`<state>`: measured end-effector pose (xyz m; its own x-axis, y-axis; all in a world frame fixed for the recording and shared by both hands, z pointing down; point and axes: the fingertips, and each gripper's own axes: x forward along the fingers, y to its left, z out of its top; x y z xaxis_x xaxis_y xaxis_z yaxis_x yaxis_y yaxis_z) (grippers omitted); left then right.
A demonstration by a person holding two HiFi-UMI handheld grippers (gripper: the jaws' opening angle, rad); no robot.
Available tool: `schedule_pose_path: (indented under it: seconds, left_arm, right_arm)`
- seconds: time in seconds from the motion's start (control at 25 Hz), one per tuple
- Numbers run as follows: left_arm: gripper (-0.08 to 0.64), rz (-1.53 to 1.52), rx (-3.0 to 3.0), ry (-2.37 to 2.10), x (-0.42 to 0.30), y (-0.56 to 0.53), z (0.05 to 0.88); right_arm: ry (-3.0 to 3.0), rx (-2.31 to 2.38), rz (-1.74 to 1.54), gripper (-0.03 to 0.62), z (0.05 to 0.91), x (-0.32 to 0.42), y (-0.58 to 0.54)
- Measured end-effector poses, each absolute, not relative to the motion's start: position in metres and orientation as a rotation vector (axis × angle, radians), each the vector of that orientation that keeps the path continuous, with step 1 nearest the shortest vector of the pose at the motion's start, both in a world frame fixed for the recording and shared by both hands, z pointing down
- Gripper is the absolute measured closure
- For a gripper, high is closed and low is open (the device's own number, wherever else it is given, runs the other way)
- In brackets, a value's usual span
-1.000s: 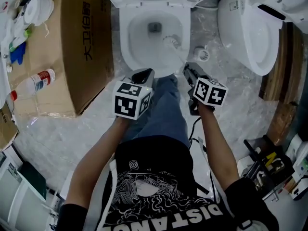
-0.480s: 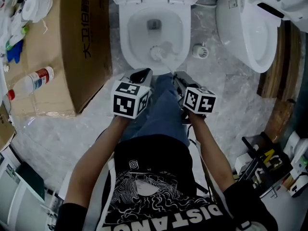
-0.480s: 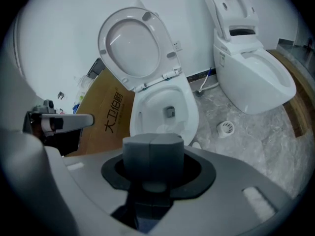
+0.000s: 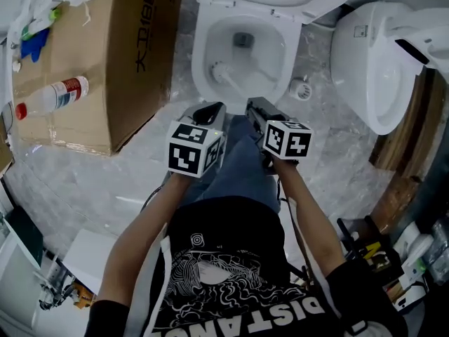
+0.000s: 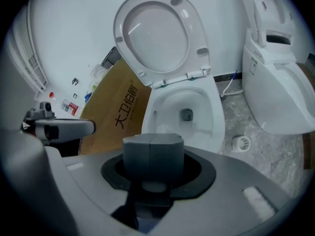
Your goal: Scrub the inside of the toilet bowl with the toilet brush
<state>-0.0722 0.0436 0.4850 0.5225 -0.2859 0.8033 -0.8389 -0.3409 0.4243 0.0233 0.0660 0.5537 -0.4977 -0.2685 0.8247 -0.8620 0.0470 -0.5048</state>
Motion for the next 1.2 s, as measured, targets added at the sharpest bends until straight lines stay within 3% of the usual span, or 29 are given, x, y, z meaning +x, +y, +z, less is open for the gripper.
schedule_pose_path:
  seconds: [1.2]
  left_arm:
    - [0.561,0.742,1.740,-1.078,-0.057,0.017,0.488]
  right_arm:
    - [-1.850,1.028,1.296,0.430,0.598,0.050,-0.055]
